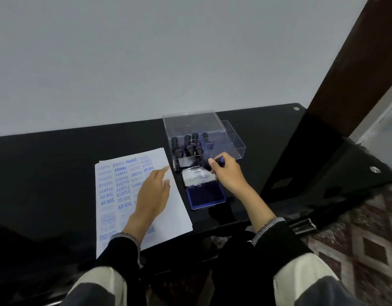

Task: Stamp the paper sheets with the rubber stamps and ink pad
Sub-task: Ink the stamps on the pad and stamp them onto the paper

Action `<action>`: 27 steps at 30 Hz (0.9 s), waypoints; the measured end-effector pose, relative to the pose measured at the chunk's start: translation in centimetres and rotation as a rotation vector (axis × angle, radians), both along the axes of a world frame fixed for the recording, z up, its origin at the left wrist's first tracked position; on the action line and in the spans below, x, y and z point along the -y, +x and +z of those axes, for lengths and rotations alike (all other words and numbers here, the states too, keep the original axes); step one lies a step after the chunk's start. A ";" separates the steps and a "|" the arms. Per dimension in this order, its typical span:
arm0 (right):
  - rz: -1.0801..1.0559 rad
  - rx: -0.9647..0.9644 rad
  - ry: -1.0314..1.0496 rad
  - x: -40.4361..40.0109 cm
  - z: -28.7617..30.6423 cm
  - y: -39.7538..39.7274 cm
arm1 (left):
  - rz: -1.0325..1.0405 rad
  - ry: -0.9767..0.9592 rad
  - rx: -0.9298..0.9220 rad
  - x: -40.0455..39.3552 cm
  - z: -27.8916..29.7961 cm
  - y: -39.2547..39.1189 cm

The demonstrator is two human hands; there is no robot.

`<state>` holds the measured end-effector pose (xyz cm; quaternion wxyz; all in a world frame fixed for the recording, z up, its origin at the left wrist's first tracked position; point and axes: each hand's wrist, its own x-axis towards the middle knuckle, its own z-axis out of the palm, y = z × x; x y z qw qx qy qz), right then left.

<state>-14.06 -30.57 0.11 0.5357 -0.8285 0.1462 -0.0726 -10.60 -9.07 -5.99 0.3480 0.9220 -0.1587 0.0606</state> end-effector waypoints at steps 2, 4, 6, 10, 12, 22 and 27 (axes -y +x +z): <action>0.030 -0.046 -0.041 -0.2 -0.2 -1.2 | 0.012 0.028 0.070 -1.0 -0.5 -0.9; 0.055 -0.069 -0.082 -0.4 -0.4 -1.9 | 0.057 0.072 0.118 -1.8 -1.1 -1.5; 0.054 -0.065 -0.114 -0.6 -0.5 -2.2 | 0.100 0.127 0.102 -2.6 -1.2 -2.0; 0.038 -0.072 -0.159 -0.6 -0.5 -2.5 | 0.074 0.223 0.016 -3.4 -1.6 -2.5; 0.055 -0.089 -0.179 -0.5 -0.4 -2.7 | 0.064 0.228 0.010 -3.6 -1.9 -2.6; 0.162 -0.136 -0.281 -0.9 -1.3 -2.3 | 0.074 0.230 0.004 -3.6 -2.1 -2.9; 0.228 -0.148 -0.423 -1.9 -1.8 -2.2 | -0.004 0.208 0.085 -3.0 -1.6 -3.2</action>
